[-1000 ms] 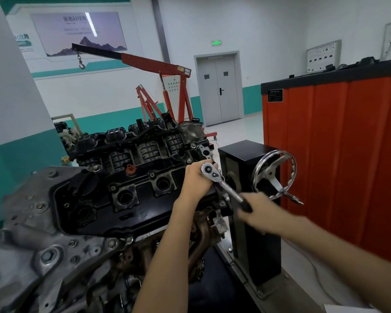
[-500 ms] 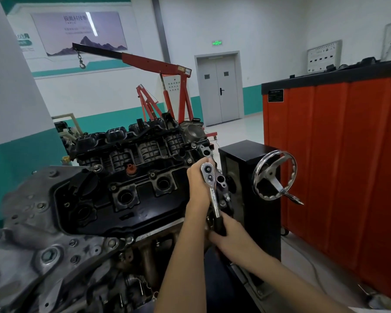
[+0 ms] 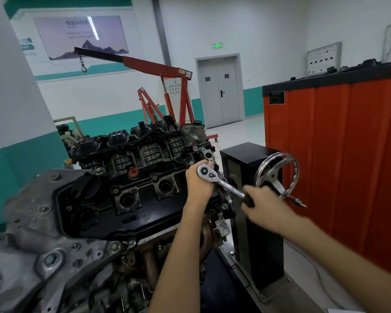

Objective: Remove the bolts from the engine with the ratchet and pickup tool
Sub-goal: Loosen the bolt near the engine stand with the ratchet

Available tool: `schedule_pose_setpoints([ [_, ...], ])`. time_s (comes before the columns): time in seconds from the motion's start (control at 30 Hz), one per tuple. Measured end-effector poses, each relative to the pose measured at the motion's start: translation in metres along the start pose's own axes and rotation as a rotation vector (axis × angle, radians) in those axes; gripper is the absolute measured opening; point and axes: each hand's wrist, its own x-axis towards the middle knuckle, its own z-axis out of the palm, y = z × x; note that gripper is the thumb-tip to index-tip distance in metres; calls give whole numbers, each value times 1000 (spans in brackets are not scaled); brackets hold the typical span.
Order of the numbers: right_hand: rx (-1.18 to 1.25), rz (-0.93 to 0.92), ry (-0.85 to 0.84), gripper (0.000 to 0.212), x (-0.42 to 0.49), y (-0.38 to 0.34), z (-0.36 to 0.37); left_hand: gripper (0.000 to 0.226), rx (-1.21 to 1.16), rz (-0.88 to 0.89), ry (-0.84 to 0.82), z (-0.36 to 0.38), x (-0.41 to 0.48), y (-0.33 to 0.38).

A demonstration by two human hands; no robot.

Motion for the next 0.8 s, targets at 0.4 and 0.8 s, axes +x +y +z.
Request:
schedule_pose_setpoints([
  [0.4,79,-41,-187,4,0,11,-7,56,116,119,-183,-8,2,-6],
  [0.8,492,81,-90,8,-34,-27,51,52,-117,-22,89,12,-6,-2],
])
